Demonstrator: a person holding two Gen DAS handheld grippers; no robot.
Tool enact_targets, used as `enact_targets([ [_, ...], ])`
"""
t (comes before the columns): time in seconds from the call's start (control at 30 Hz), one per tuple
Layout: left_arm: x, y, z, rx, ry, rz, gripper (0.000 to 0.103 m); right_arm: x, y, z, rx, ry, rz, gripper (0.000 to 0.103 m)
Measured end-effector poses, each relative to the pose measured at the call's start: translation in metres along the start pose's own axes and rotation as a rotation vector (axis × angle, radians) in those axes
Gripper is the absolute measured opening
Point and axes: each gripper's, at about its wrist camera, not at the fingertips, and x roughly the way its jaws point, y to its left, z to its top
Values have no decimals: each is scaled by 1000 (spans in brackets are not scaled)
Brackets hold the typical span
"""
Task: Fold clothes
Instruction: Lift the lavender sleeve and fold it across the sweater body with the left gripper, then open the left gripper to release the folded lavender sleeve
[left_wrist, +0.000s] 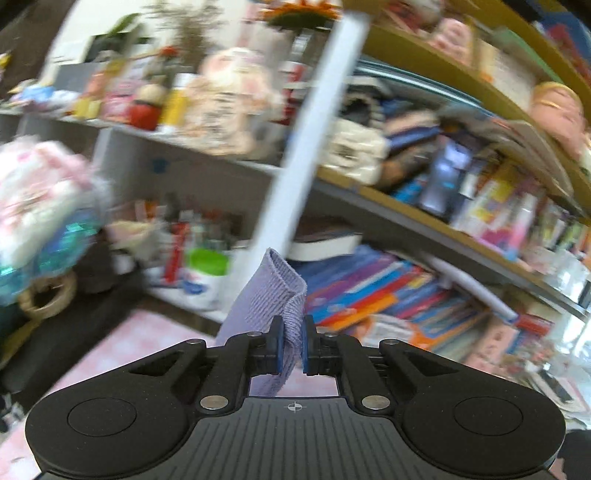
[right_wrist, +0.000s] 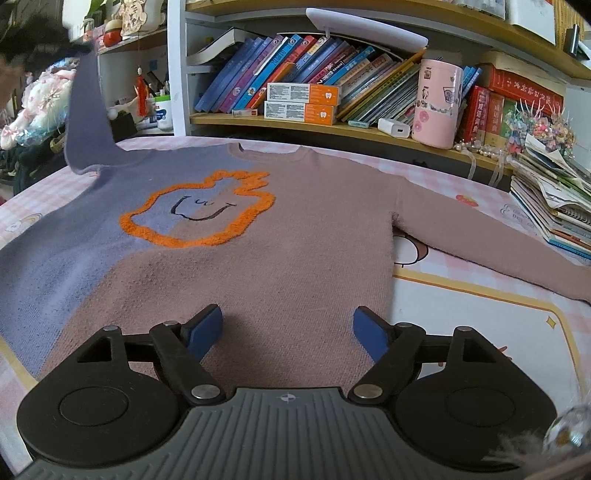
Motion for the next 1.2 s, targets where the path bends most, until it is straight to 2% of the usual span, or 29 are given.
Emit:
enact_targets([
  [0.2,36,-63,-4,51,33,-115,7,0,0,0,1,1,-1,77],
  [0.37,63,-100,-20,60,82,-184,7,0,0,0,3,2,1,77],
  [0.63,99,-141,-63,36,180,-251,7,1,0,0,4,4,15,80],
  [0.93,119,-172,-102,76,274,-284,8,1,-1,0,4,5,23,81],
  [1.0,120,-179,-108,90,325,-308,12,1,-1,0,4,6,23,81],
  [1.07,115,-183,-109,98,356,-339,22,1,-1,0,4,6,23,81],
  [1.17,95,-181,-99,111,330,-383,33,1,-1,0,4,6,24,81],
  [1.2,83,-177,-94,124,314,-387,34,1,-1,0,4,6,24,81],
])
